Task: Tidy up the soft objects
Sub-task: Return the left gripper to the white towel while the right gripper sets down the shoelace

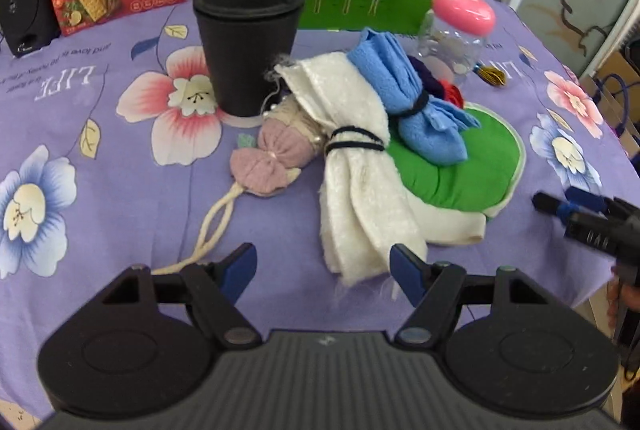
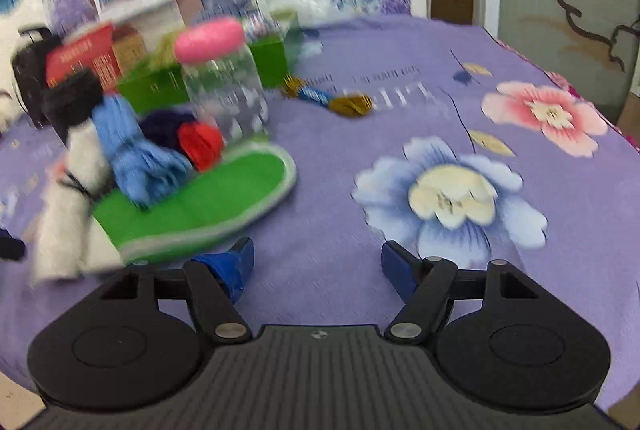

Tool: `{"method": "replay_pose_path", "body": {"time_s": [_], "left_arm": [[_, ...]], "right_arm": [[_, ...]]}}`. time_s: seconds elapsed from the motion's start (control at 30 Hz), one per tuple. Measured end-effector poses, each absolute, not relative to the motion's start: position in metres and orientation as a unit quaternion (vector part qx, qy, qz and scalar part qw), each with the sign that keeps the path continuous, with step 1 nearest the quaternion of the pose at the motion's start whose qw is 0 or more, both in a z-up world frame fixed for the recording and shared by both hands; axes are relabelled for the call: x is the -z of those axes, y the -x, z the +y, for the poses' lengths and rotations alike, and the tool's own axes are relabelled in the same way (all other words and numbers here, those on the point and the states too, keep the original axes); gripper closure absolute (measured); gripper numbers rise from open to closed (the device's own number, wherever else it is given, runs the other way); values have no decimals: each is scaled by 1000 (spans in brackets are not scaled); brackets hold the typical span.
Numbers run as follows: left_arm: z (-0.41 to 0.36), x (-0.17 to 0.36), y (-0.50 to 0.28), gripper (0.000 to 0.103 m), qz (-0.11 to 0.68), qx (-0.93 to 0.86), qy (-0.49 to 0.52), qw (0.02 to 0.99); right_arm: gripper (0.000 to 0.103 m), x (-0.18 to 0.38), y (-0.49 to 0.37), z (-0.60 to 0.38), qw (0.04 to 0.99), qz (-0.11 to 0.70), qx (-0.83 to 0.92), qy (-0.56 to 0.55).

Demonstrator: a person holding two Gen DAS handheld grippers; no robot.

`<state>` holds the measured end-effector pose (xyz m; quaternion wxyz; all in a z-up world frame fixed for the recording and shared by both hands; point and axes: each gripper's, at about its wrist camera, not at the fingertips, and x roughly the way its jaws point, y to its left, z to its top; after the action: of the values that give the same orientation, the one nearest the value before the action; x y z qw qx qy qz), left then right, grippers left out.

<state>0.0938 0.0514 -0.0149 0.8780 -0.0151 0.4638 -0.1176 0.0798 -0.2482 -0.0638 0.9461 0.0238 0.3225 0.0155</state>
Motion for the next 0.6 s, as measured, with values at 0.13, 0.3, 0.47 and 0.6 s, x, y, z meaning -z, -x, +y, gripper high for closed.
{"method": "replay_pose_path", "body": {"time_s": [0.13,0.3,0.47,0.6], "left_arm": [[40,18,-108,31,462,126,23,877],[25,28,-129,31,473,126,26,872],[17,42,-148,31,483,107,32,869],[27,46,-155,30,484,100,50,868]], "right_arm": [[43,69,-79,-238,947,322,0,4],[38,74,-76,-237,949,316,6,0],[38,71,-75,-241,948,319,-1,-13],[38,43,-85,-260,954,292,-27,-64]]}}
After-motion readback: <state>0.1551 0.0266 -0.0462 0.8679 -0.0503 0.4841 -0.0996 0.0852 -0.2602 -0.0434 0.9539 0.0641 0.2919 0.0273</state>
